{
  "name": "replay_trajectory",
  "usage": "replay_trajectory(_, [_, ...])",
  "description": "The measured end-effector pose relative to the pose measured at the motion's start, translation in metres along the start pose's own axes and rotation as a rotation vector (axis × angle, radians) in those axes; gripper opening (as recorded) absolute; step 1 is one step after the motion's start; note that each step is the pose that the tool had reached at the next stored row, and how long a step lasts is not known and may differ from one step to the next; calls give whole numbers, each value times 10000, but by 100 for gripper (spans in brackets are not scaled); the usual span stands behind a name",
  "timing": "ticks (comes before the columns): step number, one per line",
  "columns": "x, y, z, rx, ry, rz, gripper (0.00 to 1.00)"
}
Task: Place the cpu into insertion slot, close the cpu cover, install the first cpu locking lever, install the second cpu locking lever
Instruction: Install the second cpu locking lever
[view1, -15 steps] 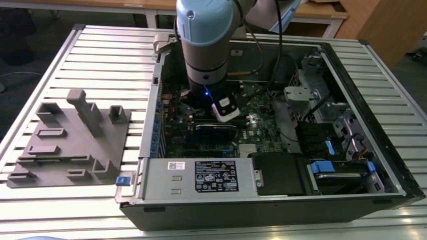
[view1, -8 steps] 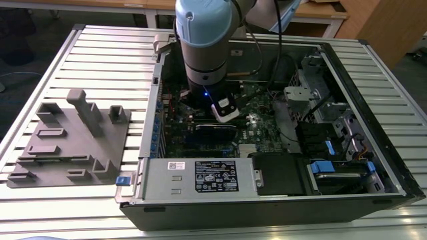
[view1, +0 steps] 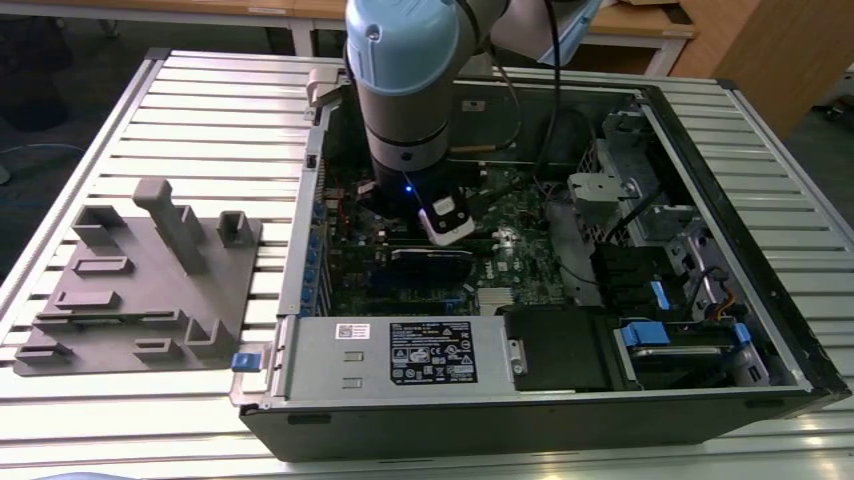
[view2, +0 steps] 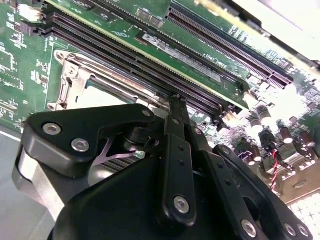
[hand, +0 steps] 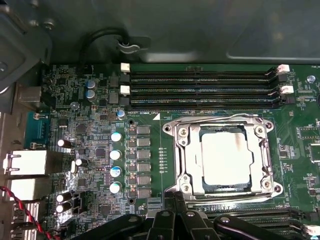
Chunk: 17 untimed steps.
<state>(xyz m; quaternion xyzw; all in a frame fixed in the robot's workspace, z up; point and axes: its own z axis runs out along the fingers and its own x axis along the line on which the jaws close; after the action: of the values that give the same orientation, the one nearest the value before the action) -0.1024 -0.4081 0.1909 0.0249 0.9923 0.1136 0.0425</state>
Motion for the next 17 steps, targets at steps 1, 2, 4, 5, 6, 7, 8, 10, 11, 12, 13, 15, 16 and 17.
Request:
replay_trajectory(1, [5, 0, 0, 0, 1, 1, 11])
replay_trajectory(2, [9, 0, -1, 1, 1, 1, 11])
replay_trajectory(4, [13, 4, -1, 9, 2, 2, 11])
replay_trajectory(5, [15, 10, 0, 16, 2, 3, 11])
replay_trajectory(6, [17, 16, 2, 19, 1, 2, 11])
replay_trajectory(7, [20, 21, 4, 18, -2, 2, 11])
replay_trajectory(8, [23, 26, 6, 14, -4, 1, 11])
replay_trajectory(10, [30, 38, 10, 16, -6, 1, 11])
replay_trajectory(11, [33, 42, 9, 19, -4, 1, 11])
replay_trajectory(12, [35, 44, 8, 23, -3, 1, 11])
replay_trajectory(13, [37, 44, 8, 23, -3, 0, 11])
replay_trajectory(15, [40, 45, 7, 32, -6, -1, 11])
replay_trajectory(16, [40, 45, 8, 35, -8, -1, 11])
replay_trajectory(17, [40, 46, 8, 40, -8, -2, 11])
